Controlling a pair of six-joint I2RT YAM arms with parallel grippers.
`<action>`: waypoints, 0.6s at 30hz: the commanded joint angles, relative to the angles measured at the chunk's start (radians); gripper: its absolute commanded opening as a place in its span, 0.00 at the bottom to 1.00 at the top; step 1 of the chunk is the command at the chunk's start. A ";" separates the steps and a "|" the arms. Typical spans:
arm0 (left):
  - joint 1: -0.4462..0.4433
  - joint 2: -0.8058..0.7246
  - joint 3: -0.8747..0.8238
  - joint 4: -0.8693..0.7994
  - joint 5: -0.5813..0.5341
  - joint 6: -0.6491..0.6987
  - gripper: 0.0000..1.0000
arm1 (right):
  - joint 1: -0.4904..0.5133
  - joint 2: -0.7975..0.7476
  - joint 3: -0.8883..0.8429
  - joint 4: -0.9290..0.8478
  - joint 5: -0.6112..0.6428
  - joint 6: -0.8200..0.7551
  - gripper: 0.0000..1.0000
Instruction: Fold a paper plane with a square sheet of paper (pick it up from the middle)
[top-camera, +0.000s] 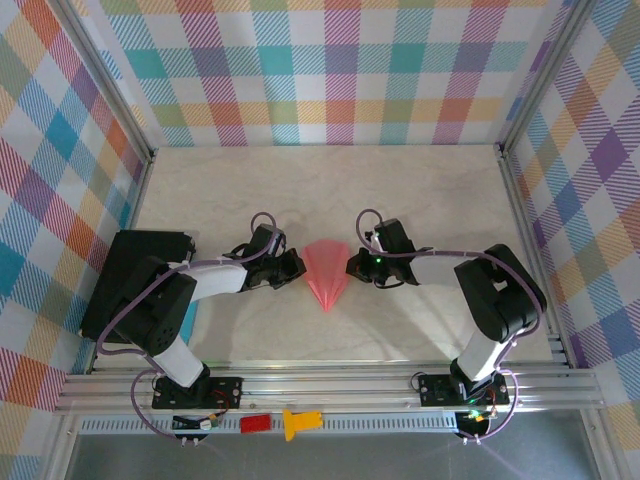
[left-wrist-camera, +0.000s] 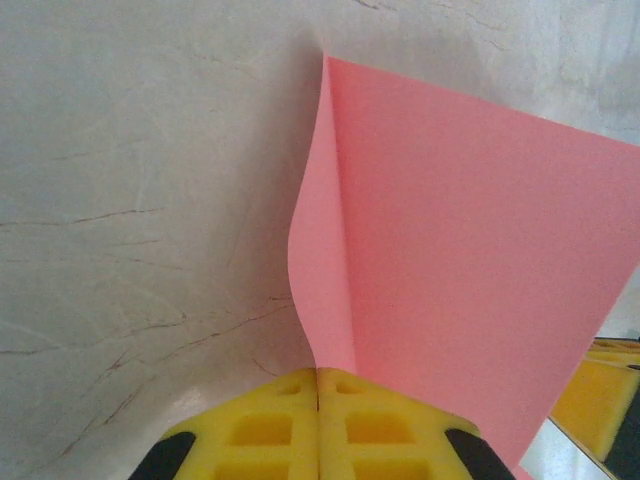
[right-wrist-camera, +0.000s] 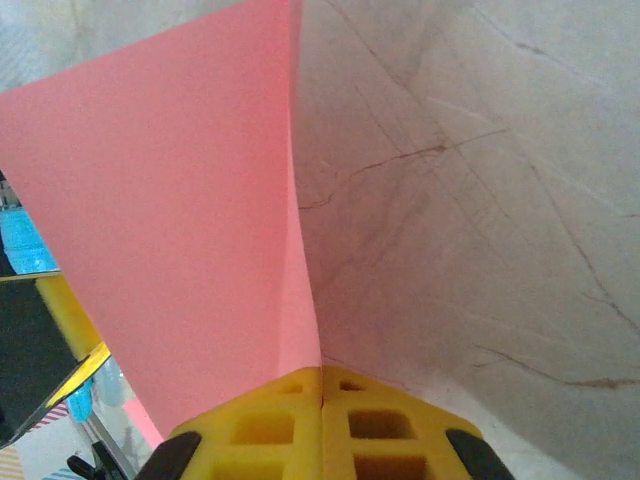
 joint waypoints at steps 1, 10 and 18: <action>0.008 0.017 -0.006 -0.004 -0.002 -0.004 0.08 | -0.005 0.025 -0.007 0.030 -0.013 0.006 0.05; 0.008 -0.006 0.072 -0.174 -0.026 0.057 0.16 | -0.005 0.035 0.000 0.029 -0.028 0.006 0.05; -0.029 -0.144 0.109 -0.247 0.015 0.047 0.30 | -0.005 0.031 0.011 0.018 -0.042 0.014 0.06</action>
